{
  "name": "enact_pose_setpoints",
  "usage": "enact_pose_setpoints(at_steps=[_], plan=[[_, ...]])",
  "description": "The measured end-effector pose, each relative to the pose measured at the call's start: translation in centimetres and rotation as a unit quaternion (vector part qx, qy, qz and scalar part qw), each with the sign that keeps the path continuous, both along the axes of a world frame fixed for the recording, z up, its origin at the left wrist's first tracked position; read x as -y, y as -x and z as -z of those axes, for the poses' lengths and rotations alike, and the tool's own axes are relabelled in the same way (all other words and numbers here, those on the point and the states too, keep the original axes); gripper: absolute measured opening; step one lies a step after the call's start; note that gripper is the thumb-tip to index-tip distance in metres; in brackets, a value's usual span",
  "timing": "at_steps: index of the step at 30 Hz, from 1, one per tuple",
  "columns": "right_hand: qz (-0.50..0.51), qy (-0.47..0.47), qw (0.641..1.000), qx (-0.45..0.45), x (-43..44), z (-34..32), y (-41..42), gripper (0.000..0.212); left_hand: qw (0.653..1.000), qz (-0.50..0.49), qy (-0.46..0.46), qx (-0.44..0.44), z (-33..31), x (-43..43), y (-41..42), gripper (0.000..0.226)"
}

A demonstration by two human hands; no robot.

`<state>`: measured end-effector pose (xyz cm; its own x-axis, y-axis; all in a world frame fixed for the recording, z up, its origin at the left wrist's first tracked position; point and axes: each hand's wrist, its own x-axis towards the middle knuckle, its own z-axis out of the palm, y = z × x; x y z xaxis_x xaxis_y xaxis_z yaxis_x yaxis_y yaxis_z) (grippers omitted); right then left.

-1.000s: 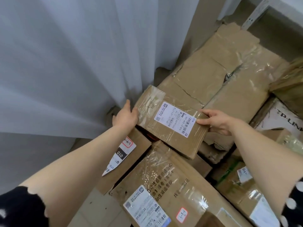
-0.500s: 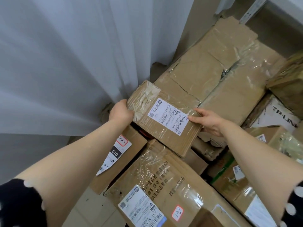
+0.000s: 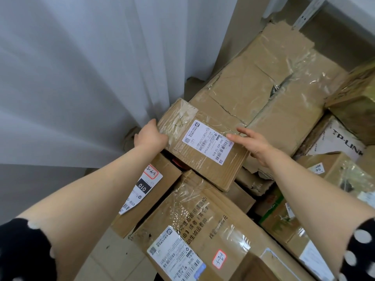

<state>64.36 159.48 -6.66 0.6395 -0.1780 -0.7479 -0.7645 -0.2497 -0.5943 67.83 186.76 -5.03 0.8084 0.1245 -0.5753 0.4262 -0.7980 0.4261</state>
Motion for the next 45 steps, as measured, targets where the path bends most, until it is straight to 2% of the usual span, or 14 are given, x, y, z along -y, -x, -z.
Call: enact_pose_setpoints(at_steps=[5, 10, 17, 22, 27, 32, 35, 37, 41, 45], plan=[[-0.024, 0.040, 0.999, 0.028, -0.3, -0.9, 0.8, 0.084, 0.999, 0.024, -0.004, 0.034, -1.5, 0.4, 0.6, 0.017], [-0.077, 0.152, 0.984, 0.058, -0.7, -3.5, 2.5, 0.100, 0.995, 0.059, -0.011, 0.085, -4.0, 1.5, 2.2, 0.041], [-0.131, 0.200, 0.962, 0.132, -0.8, -9.2, 6.8, 0.088, 0.977, 0.168, -0.056, 0.121, -9.3, 4.8, 6.9, 0.061], [-0.171, 0.258, 0.936, 0.167, 2.6, -14.6, 14.7, 0.071, 0.960, 0.244, -0.067, 0.121, -14.5, 9.8, 12.8, 0.063], [-0.164, 0.290, 0.927, 0.175, 10.1, -20.7, 27.2, 0.067, 0.924, 0.337, -0.078, 0.166, -20.5, 17.7, 22.0, 0.064], [-0.140, 0.348, 0.917, 0.138, 18.4, -27.0, 40.8, 0.072, 0.877, 0.431, -0.084, 0.197, -25.9, 26.2, 32.2, 0.064], [-0.091, 0.374, 0.915, 0.119, 22.4, -30.3, 47.5, 0.073, 0.857, 0.464, -0.074, 0.212, -28.8, 30.9, 37.2, 0.067], [-0.056, 0.382, 0.916, 0.107, 24.2, -32.2, 51.5, 0.072, 0.842, 0.490, -0.066, 0.216, -30.6, 33.6, 40.2, 0.068], [-0.003, 0.396, 0.915, 0.080, 25.8, -35.2, 58.2, 0.075, 0.790, 0.559, -0.056, 0.246, -33.8, 38.1, 45.2, 0.072], [0.039, 0.423, 0.904, 0.047, 26.3, -38.0, 64.3, 0.067, 0.755, 0.600, -0.015, 0.264, -36.1, 42.1, 49.5, 0.071]])
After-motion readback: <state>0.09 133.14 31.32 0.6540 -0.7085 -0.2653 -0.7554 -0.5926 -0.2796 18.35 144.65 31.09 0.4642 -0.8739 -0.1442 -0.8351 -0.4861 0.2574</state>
